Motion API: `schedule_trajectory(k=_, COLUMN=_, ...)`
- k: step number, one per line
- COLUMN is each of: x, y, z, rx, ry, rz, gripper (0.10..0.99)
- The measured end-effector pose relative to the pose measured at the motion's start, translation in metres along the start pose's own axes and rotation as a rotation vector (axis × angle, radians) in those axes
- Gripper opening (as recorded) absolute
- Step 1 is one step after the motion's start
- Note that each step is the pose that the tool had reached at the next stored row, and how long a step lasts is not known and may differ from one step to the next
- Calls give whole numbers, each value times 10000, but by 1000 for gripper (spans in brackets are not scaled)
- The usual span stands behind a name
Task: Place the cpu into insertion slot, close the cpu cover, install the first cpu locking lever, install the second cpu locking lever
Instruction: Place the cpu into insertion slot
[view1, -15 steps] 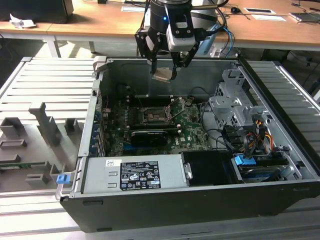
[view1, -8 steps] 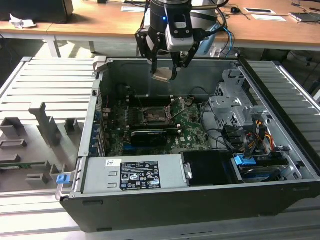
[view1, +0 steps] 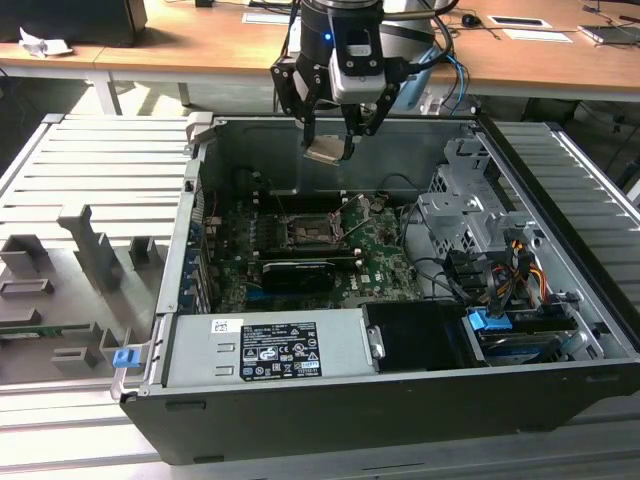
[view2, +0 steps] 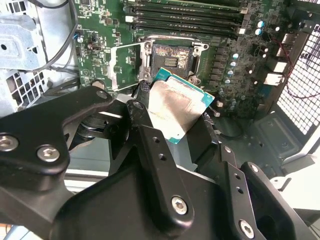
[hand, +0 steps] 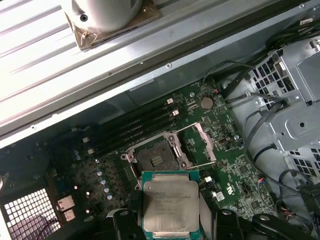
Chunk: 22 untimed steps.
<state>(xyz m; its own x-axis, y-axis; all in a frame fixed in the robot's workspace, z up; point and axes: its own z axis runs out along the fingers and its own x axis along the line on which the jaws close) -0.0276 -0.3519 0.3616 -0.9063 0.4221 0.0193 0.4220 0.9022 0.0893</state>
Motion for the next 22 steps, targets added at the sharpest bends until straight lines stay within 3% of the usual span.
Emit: schedule_trajectory(k=22, x=0, y=-2, z=19, rx=-3, ry=-18, rz=284, gripper=541)
